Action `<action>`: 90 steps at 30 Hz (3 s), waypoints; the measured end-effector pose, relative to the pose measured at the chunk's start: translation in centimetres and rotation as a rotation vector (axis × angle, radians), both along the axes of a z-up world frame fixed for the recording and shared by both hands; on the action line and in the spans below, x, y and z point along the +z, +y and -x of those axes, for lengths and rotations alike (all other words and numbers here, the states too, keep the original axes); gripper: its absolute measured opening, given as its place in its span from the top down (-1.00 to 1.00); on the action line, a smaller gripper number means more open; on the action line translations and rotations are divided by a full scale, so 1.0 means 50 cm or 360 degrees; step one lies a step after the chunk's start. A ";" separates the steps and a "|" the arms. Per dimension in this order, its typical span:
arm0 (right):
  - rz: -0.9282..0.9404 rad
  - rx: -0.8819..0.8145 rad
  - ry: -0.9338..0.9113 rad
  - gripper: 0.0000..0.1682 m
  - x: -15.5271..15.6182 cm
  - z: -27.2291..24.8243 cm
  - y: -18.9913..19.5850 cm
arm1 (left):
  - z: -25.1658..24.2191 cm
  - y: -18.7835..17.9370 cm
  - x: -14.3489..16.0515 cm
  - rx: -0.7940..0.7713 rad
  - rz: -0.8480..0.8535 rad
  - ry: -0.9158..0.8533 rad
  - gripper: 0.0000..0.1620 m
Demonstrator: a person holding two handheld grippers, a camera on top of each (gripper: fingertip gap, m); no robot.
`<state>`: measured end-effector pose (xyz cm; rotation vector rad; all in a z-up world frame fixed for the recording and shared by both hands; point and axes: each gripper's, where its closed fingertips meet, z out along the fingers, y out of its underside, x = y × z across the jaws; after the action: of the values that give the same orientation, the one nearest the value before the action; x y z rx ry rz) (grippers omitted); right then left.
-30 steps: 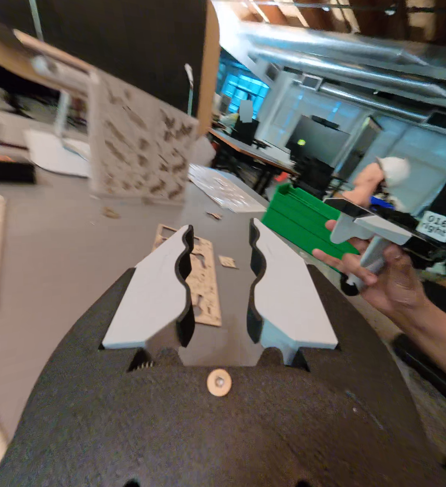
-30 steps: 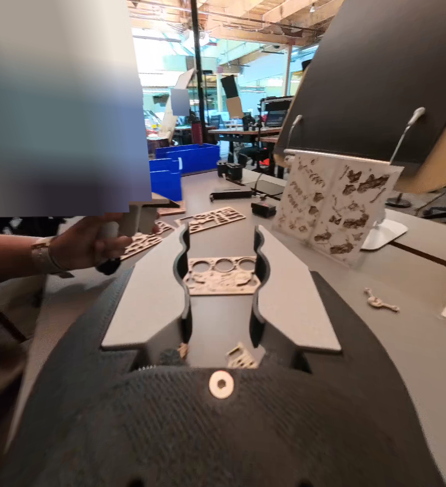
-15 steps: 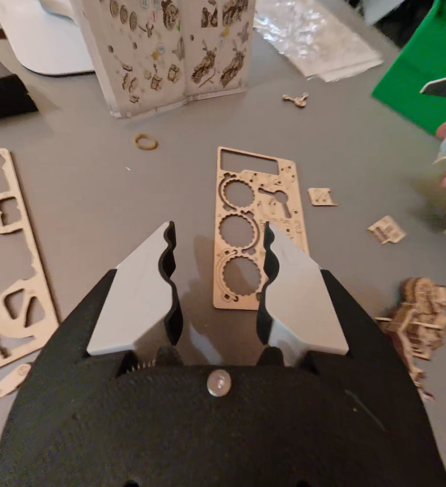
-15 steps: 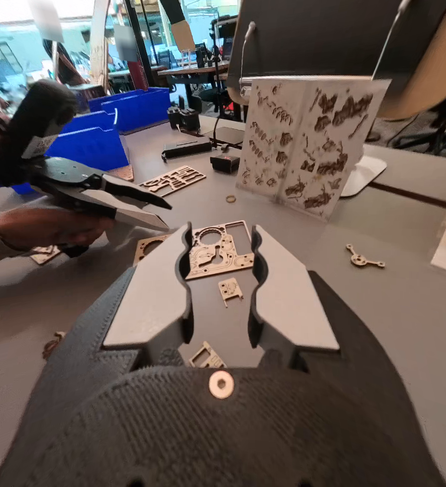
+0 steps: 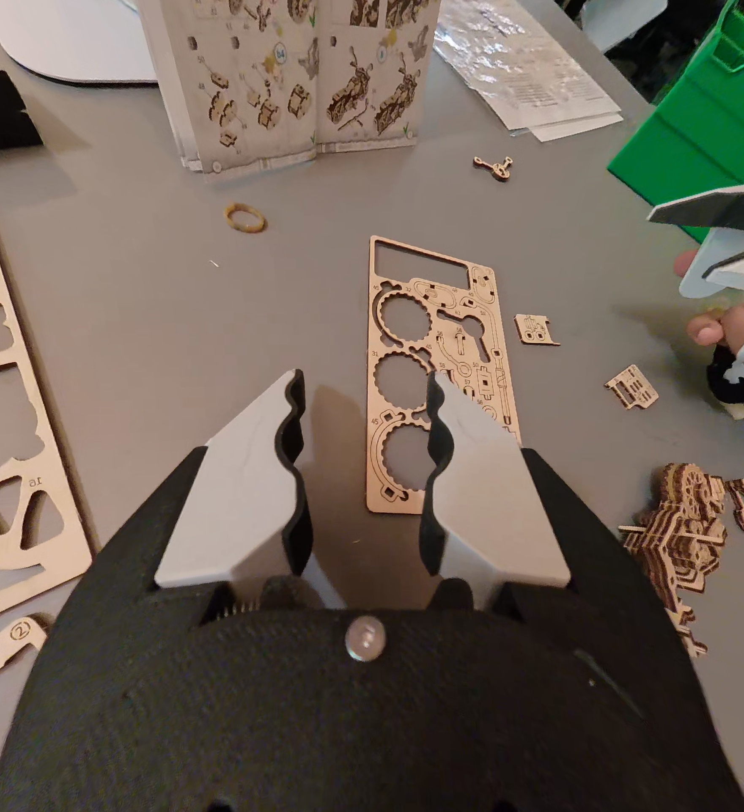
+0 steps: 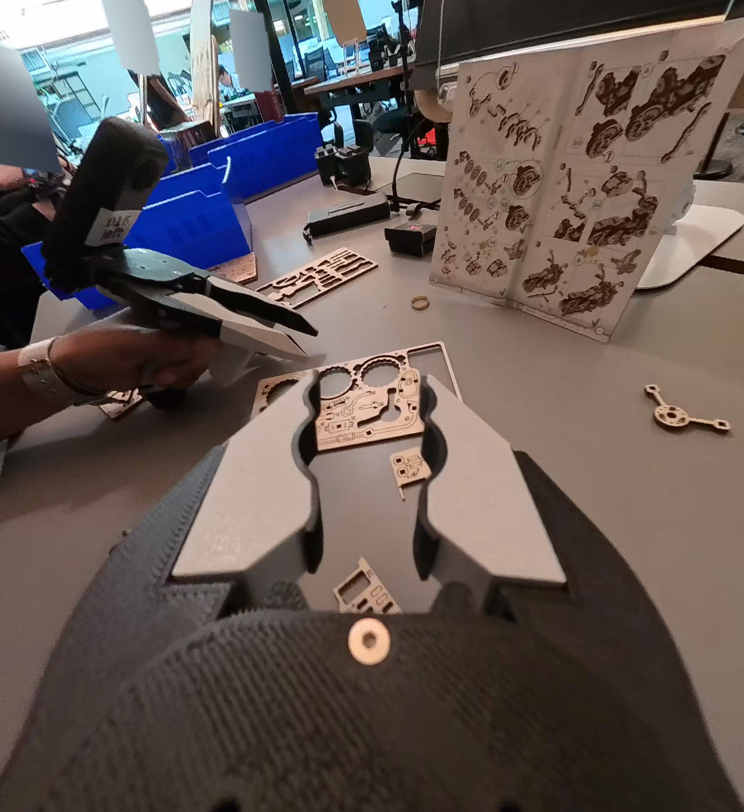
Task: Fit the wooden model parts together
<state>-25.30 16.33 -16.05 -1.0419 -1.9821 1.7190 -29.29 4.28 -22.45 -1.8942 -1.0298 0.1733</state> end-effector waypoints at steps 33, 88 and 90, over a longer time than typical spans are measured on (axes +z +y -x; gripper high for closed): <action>-0.0101 0.0041 -0.0082 0.52 -0.033 -0.007 -0.016 | 0.001 -0.002 -0.015 0.0000 -0.0055 -0.0144 0.97; -0.0071 0.0039 -0.0055 0.58 -0.026 -0.007 -0.023 | -0.062 -0.030 -0.046 -0.0258 0.0607 0.0127 0.87; -0.0075 0.0046 -0.0057 0.58 -0.027 -0.008 -0.025 | -0.056 -0.030 -0.037 -0.0229 0.0566 0.0152 0.88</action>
<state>-24.90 15.06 -17.40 -1.0402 -2.0587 1.6711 -26.51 2.80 -24.32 -2.2481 -0.8347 0.3802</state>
